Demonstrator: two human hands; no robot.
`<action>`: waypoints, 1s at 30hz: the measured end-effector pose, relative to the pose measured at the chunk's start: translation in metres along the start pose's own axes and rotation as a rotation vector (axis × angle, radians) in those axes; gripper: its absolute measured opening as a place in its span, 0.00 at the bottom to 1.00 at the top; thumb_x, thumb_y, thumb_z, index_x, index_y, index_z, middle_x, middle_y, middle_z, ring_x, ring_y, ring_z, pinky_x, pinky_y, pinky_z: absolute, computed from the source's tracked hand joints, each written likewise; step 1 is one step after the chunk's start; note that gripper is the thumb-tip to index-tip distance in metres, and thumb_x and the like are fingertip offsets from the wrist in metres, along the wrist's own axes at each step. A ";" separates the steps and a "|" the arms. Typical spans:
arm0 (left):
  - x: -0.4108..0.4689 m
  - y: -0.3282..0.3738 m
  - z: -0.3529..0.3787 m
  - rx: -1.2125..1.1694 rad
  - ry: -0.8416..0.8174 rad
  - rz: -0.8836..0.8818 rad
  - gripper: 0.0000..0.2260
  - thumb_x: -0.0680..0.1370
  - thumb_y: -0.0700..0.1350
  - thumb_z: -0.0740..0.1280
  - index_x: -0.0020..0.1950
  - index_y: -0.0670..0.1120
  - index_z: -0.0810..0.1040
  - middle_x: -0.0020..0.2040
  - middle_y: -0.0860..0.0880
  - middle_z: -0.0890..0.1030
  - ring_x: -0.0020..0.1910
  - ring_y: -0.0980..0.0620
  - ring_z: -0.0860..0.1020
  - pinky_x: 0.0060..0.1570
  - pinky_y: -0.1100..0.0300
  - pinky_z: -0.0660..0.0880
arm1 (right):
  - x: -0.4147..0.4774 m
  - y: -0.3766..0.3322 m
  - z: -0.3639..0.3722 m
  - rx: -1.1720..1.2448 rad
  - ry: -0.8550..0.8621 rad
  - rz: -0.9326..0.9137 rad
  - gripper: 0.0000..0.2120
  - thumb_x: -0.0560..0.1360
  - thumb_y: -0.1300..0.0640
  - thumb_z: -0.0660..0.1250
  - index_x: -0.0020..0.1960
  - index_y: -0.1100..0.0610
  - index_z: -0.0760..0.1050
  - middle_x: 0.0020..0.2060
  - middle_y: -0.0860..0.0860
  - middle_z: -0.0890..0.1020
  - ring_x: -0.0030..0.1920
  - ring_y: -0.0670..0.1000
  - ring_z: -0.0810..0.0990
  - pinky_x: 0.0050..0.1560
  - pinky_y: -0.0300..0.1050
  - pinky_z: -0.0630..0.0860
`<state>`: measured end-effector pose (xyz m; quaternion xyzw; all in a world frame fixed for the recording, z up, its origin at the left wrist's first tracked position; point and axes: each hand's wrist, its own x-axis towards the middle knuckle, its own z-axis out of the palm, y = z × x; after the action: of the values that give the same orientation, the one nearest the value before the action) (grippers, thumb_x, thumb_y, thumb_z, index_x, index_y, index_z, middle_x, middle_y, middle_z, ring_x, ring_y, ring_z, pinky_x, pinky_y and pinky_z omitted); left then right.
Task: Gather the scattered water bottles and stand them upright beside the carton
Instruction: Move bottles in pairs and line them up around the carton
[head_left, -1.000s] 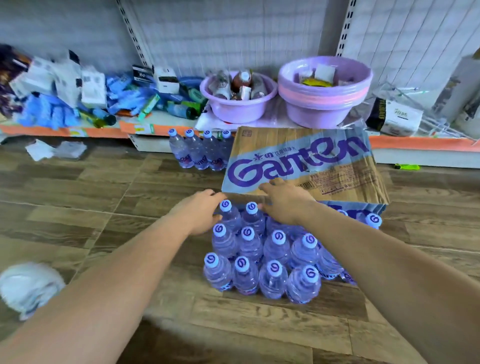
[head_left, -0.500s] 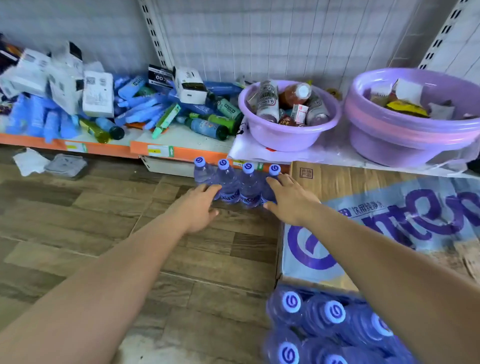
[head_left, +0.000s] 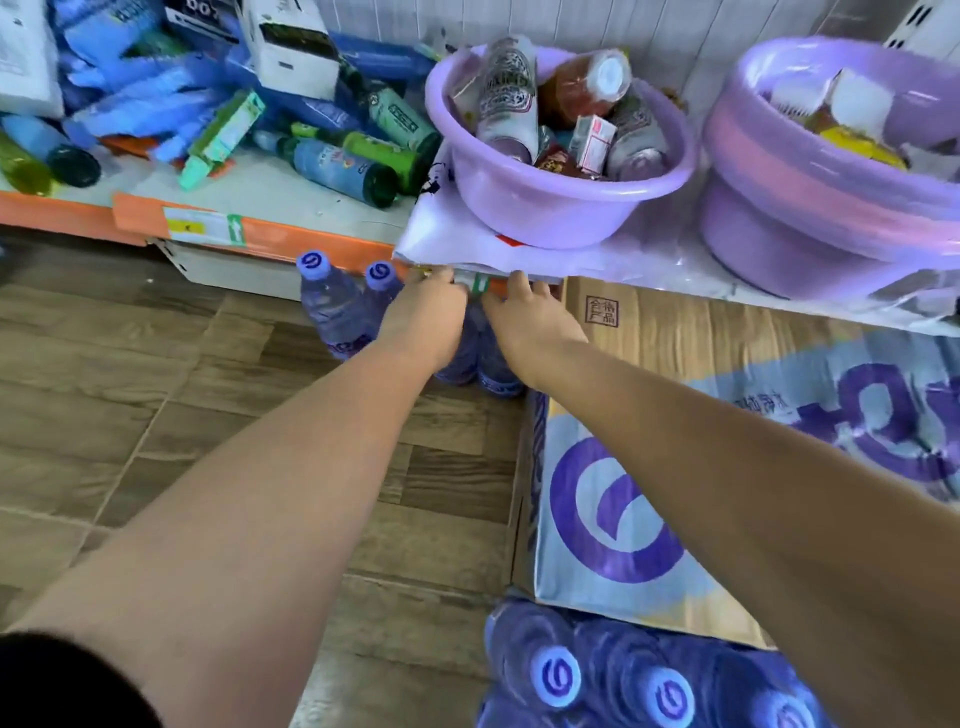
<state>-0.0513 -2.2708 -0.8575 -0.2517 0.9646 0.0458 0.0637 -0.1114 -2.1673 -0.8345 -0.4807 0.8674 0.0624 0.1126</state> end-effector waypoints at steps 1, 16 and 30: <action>-0.004 0.000 0.002 0.058 0.008 0.004 0.17 0.75 0.33 0.63 0.64 0.39 0.72 0.65 0.41 0.69 0.66 0.38 0.67 0.60 0.49 0.71 | -0.003 0.000 0.001 0.008 0.005 -0.038 0.22 0.76 0.69 0.58 0.69 0.59 0.63 0.65 0.63 0.64 0.63 0.65 0.69 0.56 0.56 0.72; -0.140 0.000 -0.029 0.217 -0.105 -0.027 0.14 0.78 0.38 0.62 0.63 0.38 0.69 0.61 0.39 0.73 0.64 0.40 0.70 0.63 0.51 0.71 | -0.118 -0.046 -0.024 0.199 0.019 -0.187 0.15 0.76 0.63 0.60 0.63 0.59 0.70 0.59 0.61 0.70 0.58 0.63 0.74 0.46 0.47 0.68; -0.296 0.066 -0.180 0.237 0.042 -0.070 0.15 0.79 0.40 0.62 0.64 0.36 0.72 0.61 0.37 0.74 0.61 0.39 0.73 0.57 0.51 0.70 | -0.292 -0.049 -0.135 0.287 0.294 -0.237 0.11 0.74 0.62 0.60 0.55 0.58 0.75 0.53 0.59 0.80 0.54 0.60 0.77 0.42 0.44 0.65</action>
<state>0.1540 -2.0932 -0.6326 -0.2769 0.9550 -0.0760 0.0744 0.0615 -1.9832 -0.6292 -0.5621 0.8119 -0.1461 0.0587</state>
